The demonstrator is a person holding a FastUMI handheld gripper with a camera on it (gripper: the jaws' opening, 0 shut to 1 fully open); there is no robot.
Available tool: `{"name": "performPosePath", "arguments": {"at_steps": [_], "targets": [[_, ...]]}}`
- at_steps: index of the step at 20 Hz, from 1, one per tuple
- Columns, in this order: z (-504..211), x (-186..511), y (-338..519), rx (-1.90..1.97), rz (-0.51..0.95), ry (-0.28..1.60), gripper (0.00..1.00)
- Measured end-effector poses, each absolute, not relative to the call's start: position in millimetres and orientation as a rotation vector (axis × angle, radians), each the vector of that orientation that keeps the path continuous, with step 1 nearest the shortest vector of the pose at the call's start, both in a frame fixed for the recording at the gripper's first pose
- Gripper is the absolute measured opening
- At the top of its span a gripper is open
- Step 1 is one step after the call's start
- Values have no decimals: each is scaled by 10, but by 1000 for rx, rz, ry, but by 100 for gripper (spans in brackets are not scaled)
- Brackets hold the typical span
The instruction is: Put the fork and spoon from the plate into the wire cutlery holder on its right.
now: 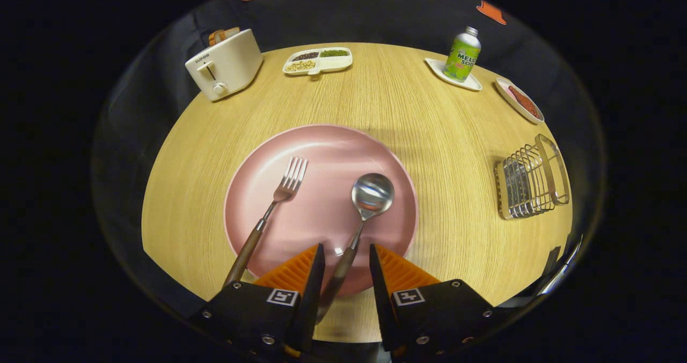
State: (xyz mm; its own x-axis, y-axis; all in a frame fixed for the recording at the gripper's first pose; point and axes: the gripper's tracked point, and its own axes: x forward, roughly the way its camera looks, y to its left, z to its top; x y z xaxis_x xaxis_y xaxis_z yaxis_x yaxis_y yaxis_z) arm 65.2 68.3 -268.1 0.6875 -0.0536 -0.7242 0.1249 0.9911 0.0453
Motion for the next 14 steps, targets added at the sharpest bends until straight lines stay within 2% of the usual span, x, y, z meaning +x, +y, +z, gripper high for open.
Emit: {"name": "performPosePath", "arguments": {"at_steps": [4,6,7,8,11,14], "targets": [[-2702,674,686,100,-97,823,41],[-2732,678,685,96,-102,840,32],[-2727,673,672,90,-105,848,25],[-2737,681,659,82,-104,850,24],[-2732,675,645,86,-101,853,11],[-2729,685,650,60,-83,848,10]]}}
